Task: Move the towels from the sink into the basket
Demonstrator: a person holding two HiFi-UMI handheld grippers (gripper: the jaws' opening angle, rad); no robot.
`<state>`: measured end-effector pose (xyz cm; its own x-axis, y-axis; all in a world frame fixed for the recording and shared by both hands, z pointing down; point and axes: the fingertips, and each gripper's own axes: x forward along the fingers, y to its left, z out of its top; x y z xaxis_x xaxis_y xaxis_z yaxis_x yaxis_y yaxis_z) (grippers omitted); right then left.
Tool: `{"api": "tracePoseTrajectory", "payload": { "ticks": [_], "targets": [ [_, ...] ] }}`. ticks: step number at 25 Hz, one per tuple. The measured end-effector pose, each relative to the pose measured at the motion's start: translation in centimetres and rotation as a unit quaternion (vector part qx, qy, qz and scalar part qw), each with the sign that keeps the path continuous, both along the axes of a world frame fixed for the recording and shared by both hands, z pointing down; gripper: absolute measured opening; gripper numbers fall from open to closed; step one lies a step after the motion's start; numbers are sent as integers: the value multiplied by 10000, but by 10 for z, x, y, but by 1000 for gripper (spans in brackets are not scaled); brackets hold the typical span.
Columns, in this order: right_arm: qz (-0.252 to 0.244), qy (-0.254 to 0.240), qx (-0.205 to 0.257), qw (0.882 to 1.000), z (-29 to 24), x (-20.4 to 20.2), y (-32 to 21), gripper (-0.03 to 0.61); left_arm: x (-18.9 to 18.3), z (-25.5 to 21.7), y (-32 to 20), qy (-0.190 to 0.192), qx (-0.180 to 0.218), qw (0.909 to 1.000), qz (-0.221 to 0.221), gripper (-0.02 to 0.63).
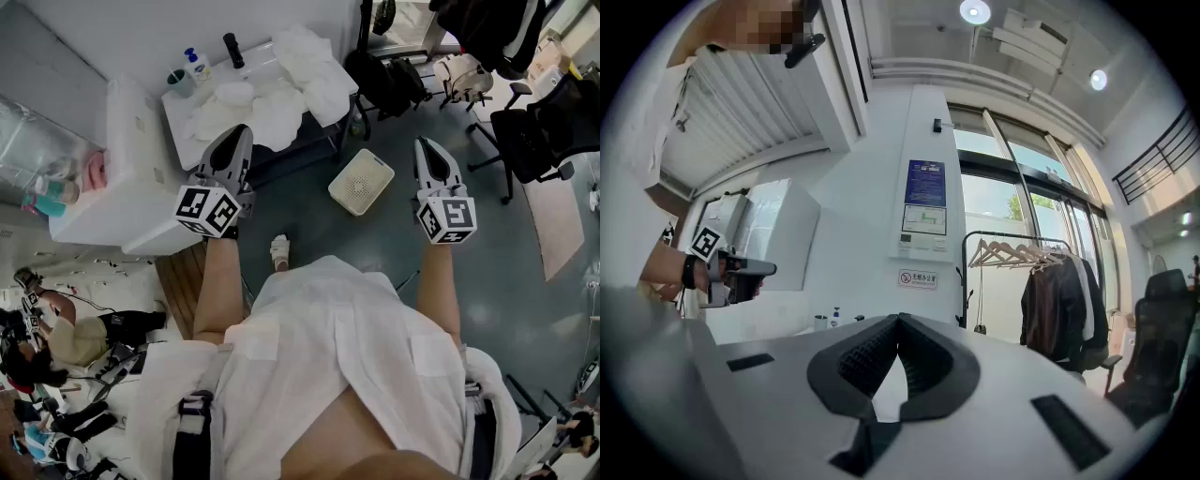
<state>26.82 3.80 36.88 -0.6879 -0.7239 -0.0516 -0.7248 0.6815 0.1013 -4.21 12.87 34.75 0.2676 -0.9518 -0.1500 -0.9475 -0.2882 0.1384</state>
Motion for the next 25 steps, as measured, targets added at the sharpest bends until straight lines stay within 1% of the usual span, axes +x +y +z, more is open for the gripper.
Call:
{"api": "tracePoseTrajectory", "payload": {
  "ticks": [3,7,19,25],
  "targets": [
    [-53,-6,47,10000,-2,-5,-1,26,-2,-2,1,-32,33,10000,-56,26],
    [-89,31,61,9999,-1,-4,0,26,-1,1,4,16,18,10000,-91,26],
    [-118,114,52,9999,2,-8,0,26,-3,3,4,91,28,9999,-94,26],
    [-140,-16,95,9999,-1,-17,-1,28,-13,6,4,131,10,9999,-95,26]
  ]
}}
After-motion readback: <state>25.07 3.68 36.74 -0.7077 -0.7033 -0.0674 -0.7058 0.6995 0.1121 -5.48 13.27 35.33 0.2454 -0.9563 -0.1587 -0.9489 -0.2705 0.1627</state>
